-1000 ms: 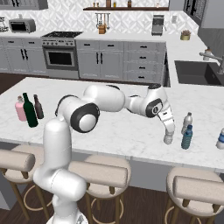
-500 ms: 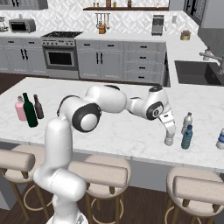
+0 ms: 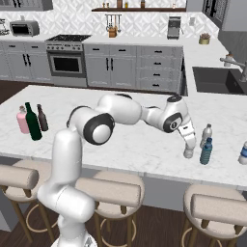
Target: Move the plastic bottles in the middle to the plastics group, and the glass bottles in the middle to the glass group.
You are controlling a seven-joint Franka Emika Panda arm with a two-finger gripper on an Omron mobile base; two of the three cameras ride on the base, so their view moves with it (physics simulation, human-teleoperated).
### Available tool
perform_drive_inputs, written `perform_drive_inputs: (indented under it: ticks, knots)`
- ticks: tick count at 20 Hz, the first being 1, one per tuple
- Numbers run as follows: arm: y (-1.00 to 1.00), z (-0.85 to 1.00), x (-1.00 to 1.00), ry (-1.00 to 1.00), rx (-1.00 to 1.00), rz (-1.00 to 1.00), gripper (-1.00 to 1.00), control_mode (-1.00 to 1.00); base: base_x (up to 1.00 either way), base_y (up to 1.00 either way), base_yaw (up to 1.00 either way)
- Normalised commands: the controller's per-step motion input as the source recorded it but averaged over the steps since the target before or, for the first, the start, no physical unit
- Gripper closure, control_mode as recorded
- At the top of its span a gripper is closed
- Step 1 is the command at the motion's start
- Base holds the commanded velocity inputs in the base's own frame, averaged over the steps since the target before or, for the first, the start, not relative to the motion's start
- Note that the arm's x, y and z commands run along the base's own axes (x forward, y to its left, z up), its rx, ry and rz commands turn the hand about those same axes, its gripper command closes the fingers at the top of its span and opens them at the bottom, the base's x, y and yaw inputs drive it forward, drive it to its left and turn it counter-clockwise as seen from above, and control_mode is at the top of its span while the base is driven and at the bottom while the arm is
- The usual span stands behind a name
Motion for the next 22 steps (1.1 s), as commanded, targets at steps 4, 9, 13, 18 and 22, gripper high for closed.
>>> perform_drive_inputs:
  ticks: [4, 9, 13, 18, 22]
  knots:
    - [-0.06, 0.0, 0.04, 0.0, -0.01, 0.0, 1.0, -1.0, 0.0, 0.0, 0.0]
    - [0.0, 0.0, 0.0, 0.0, -0.03, 0.0, 1.0, -1.0, 0.0, 0.0, 0.0]
    - [0.0, -0.33, 0.0, 0.0, -0.02, 0.0, 1.0, -1.0, 0.0, 0.0, 0.0]
    - [0.0, -0.51, 0.0, 0.0, 0.0, 0.0, 1.0, -1.0, 0.0, 0.0, 0.0]
    - [0.0, -0.2, 0.0, 0.0, 0.0, 0.0, 1.0, -1.0, 0.0, 0.0, 0.0]
